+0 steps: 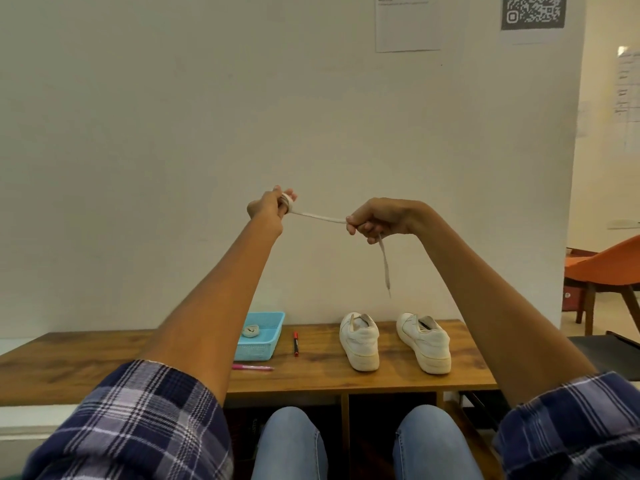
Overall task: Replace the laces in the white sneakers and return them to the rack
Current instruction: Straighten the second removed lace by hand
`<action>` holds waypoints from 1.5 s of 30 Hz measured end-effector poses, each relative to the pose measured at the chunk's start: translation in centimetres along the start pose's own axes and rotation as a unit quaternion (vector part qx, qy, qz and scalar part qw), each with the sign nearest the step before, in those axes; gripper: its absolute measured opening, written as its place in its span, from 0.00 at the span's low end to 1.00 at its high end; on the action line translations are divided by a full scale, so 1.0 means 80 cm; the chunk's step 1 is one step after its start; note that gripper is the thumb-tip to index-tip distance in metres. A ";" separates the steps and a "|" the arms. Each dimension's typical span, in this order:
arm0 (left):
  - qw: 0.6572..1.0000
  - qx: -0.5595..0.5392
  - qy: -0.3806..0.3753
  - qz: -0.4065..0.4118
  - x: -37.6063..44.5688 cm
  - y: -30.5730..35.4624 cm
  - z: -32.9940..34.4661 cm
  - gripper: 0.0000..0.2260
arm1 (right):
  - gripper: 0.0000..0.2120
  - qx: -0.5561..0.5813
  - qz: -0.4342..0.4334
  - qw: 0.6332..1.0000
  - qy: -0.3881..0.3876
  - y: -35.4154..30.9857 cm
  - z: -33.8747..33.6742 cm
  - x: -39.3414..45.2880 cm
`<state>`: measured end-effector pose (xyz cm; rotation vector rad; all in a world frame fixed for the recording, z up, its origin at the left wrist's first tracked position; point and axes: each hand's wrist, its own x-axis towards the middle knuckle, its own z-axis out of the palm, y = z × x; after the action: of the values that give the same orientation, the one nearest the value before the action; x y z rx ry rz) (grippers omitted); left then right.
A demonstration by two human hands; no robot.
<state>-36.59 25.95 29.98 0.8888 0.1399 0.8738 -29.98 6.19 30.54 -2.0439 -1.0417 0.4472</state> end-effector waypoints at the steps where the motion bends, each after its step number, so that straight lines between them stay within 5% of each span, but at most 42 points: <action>1: 1.000 0.003 -0.004 -0.003 0.001 -0.001 -0.002 0.08 | 0.13 0.008 -0.007 1.000 0.003 0.002 0.000 0.000; 5: 0.990 0.135 -0.011 0.027 0.008 -0.023 -0.007 0.05 | 0.14 0.081 -0.082 0.993 0.005 -0.004 0.006 0.001; 10: 0.921 0.343 -0.125 0.135 0.001 -0.052 -0.007 0.15 | 0.13 0.162 -0.128 0.974 0.096 -0.028 0.012 0.009; 17: 0.890 0.353 -0.276 0.087 -0.024 -0.078 0.000 0.13 | 0.14 0.207 -0.083 0.954 0.203 -0.024 0.009 0.027; 30: 0.882 0.321 -0.344 0.034 -0.043 -0.084 0.009 0.15 | 0.14 0.217 -0.052 0.943 0.246 0.005 0.011 0.037; 33: 0.907 0.259 -0.334 0.009 -0.046 -0.074 0.017 0.11 | 0.13 0.092 0.004 0.956 0.278 0.019 0.014 0.038; 35: 0.926 0.216 -0.310 -0.005 -0.046 -0.070 0.019 0.10 | 0.07 -0.064 0.062 0.962 0.259 0.030 0.016 0.037; 37: 0.940 0.182 -0.286 -0.016 -0.044 -0.068 0.019 0.10 | 0.10 -0.096 0.041 0.973 0.207 0.038 0.019 0.037; 41: 0.953 0.159 -0.258 -0.026 -0.041 -0.064 0.016 0.10 | 0.15 0.095 -0.096 0.990 0.028 0.031 0.034 0.032; 45: 0.952 0.211 -0.221 0.031 -0.034 -0.063 0.015 0.11 | 0.09 0.155 -0.095 0.983 0.005 0.024 0.041 0.036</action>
<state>-34.78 21.67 26.48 1.4761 -0.0968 0.6906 -29.18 9.40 27.08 -1.6539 -1.0769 0.4662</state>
